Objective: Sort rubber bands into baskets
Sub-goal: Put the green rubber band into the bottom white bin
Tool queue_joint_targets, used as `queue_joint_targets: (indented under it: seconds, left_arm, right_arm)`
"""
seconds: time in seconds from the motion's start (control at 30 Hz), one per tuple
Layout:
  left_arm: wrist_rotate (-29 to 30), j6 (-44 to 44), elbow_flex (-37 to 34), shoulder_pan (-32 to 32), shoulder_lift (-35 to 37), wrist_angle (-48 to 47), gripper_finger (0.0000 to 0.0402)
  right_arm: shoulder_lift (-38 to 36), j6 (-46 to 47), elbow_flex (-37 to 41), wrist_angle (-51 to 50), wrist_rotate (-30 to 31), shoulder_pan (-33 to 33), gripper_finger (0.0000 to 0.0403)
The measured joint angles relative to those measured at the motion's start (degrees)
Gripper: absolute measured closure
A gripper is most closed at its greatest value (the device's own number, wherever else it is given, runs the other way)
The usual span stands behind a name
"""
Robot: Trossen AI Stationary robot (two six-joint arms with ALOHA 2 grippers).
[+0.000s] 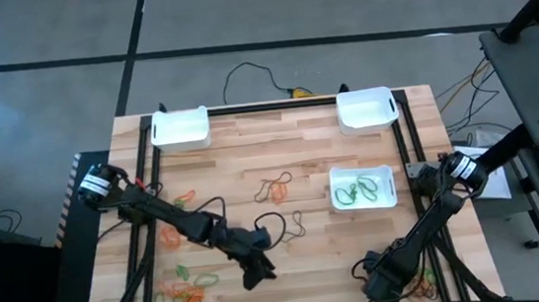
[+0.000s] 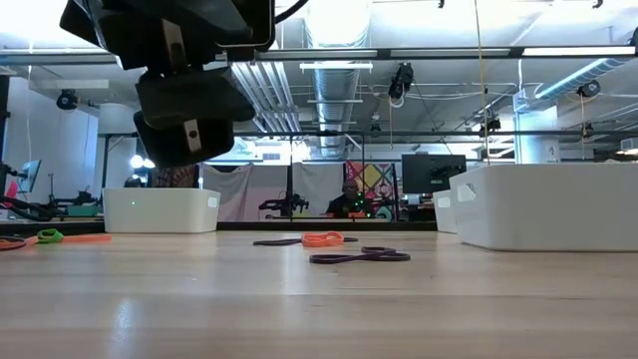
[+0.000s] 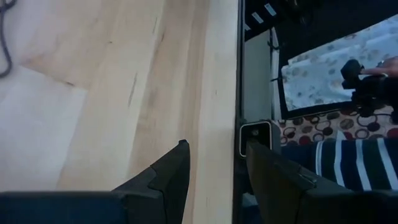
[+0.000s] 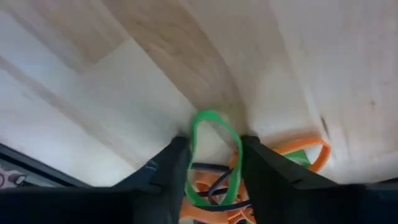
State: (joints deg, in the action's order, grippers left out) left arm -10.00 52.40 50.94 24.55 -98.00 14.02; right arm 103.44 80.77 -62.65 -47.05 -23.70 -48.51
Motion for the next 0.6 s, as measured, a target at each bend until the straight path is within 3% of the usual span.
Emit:
queue_joint_targets:
  seconds: [0.23, 0.47, 0.6]
  left_arm:
    - [-4.1, -0.1, -0.7, -0.1, 1.5, -1.3, 0.0259]
    - [-6.0, -2.5, -7.2, -1.7, 7.0, -2.2, 0.0259]
    - [-4.1, -2.6, -12.2, -1.7, 12.6, -2.2, 0.0259]
  right_arm:
    - [0.2, 0.2, -3.5, -3.1, 5.3, 2.0, 0.0384]
    - [0.2, -4.2, -9.9, -7.5, 10.0, 9.2, 0.039]
    - [-0.3, -8.1, -14.6, -9.1, 18.0, 14.5, 0.039]
